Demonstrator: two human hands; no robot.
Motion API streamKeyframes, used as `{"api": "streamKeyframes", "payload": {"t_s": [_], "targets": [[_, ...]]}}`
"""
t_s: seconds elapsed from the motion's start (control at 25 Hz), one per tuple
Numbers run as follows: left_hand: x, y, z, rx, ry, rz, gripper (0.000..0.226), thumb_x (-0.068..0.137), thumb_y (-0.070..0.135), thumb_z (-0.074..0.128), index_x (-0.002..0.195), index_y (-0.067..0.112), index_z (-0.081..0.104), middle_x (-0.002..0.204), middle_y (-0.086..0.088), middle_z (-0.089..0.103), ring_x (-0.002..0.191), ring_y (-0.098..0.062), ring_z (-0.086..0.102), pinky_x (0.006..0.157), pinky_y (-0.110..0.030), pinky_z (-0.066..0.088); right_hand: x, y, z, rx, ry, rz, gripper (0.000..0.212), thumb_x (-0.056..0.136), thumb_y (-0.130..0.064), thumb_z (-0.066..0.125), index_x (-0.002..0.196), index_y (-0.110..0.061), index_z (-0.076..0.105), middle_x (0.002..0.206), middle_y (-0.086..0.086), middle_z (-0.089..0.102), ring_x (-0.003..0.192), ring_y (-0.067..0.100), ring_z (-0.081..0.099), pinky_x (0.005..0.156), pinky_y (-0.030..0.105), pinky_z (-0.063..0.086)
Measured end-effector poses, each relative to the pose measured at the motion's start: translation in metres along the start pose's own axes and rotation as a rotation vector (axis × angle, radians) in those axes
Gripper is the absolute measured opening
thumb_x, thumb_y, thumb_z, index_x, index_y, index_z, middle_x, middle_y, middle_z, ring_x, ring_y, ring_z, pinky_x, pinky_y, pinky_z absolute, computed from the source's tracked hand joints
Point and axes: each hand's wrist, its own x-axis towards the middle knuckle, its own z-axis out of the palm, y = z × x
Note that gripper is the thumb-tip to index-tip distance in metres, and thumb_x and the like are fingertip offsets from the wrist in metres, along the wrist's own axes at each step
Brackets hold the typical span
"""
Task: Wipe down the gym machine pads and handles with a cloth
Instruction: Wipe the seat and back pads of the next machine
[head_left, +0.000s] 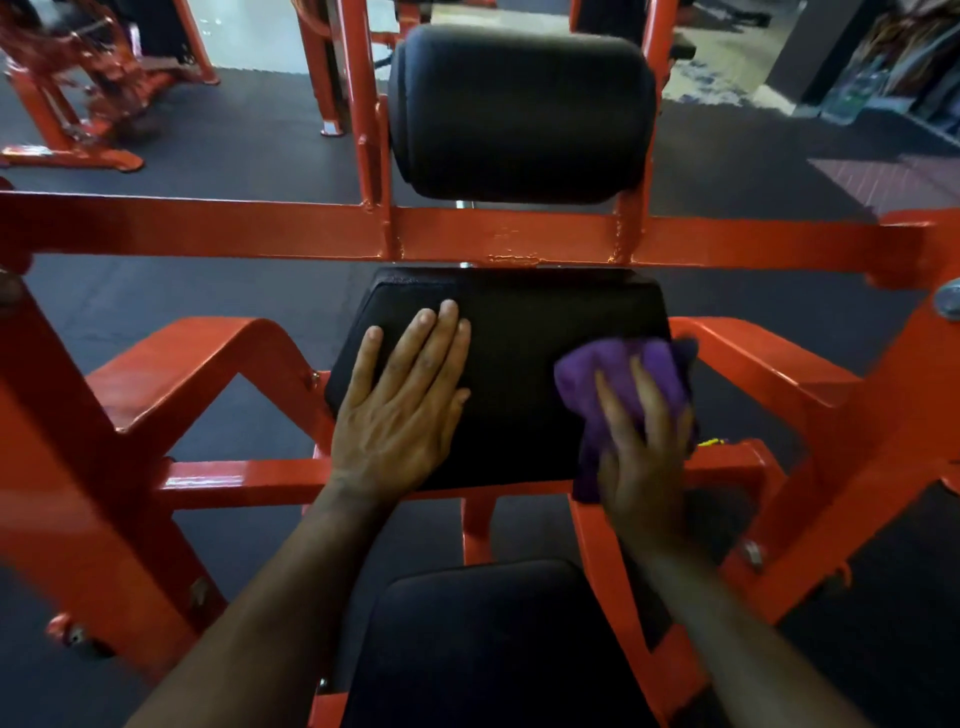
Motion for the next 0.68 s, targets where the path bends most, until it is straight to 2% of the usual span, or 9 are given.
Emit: {"api": "streamKeyframes", "payload": {"t_s": [0.08,0.16,0.24,0.28,0.36,0.48,0.6,0.68], "targets": [[0.001,0.0,0.0,-0.006,-0.006,0.007,0.058,0.11,0.03,0.041,0.162,0.007,0.026,0.17,-0.011,0.019,0.158,-0.025,0.019,0.128,-0.052,0.012,-0.056,-0.001,0.0,0.06,-0.118,0.045,0.072,0.092,-0.013,0.045,0.155,-0.042,0.029,0.167,-0.007,0.015,0.14,0.044,0.033,0.109,0.067,0.032],[-0.001,-0.004,-0.004,-0.033,-0.025,0.031,0.059,0.11,0.03,0.042,0.162,0.007,0.026,0.17,-0.012,0.019,0.158,-0.026,0.018,0.128,-0.052,0.015,-0.059,-0.003,-0.017,0.166,-0.102,0.054,0.062,0.096,-0.013,0.041,0.154,-0.035,0.034,0.165,0.002,0.026,0.145,0.034,0.033,0.114,0.058,0.032],[-0.007,-0.018,-0.01,-0.09,-0.036,0.021,0.061,0.11,0.032,0.044,0.161,0.004,0.026,0.17,-0.016,0.018,0.158,-0.029,0.018,0.128,-0.051,0.017,-0.027,-0.01,-0.035,0.239,0.019,0.02,0.044,0.106,-0.019,0.036,0.149,-0.017,0.043,0.157,0.017,0.038,0.145,0.027,0.036,0.118,0.047,0.031],[-0.008,-0.026,-0.012,-0.124,-0.037,0.001,0.062,0.11,0.033,0.043,0.161,0.003,0.025,0.169,-0.018,0.017,0.158,-0.03,0.016,0.128,-0.05,0.017,0.001,-0.018,-0.039,0.232,0.068,-0.013,0.042,0.107,-0.02,0.036,0.147,-0.012,0.046,0.155,0.019,0.039,0.144,0.03,0.037,0.119,0.046,0.03],[-0.011,-0.039,-0.015,-0.169,-0.054,-0.024,0.063,0.11,0.035,0.038,0.161,0.002,0.021,0.169,-0.018,0.015,0.159,-0.029,0.012,0.129,-0.049,0.015,0.061,-0.039,-0.029,0.128,0.111,-0.064,0.045,0.103,-0.018,0.046,0.147,-0.014,0.049,0.157,0.016,0.039,0.143,0.037,0.037,0.119,0.05,0.028],[-0.015,-0.044,-0.014,-0.181,-0.079,0.015,0.063,0.11,0.035,0.036,0.161,0.003,0.017,0.169,-0.016,0.012,0.159,-0.027,0.009,0.129,-0.047,0.015,0.109,-0.073,0.0,-0.004,0.154,0.022,0.052,0.096,-0.018,0.053,0.147,-0.023,0.051,0.157,0.007,0.041,0.146,0.037,0.033,0.119,0.056,0.024],[-0.02,-0.043,-0.012,-0.206,-0.078,-0.024,0.063,0.109,0.034,0.037,0.161,0.003,0.016,0.169,-0.015,0.011,0.16,-0.025,0.006,0.129,-0.045,0.011,0.049,-0.081,0.02,0.006,0.098,-0.042,0.054,0.096,-0.012,0.058,0.148,-0.027,0.051,0.16,0.005,0.034,0.145,0.042,0.032,0.121,0.058,0.018],[-0.024,-0.044,-0.011,-0.227,-0.083,-0.025,0.064,0.109,0.033,0.038,0.161,0.003,0.016,0.169,-0.015,0.01,0.16,-0.025,0.005,0.129,-0.045,0.011,-0.022,-0.076,0.023,0.003,-0.035,-0.198,0.075,0.083,0.0,0.069,0.15,-0.026,0.045,0.164,0.002,0.023,0.147,0.039,0.03,0.122,0.059,0.016]]}}
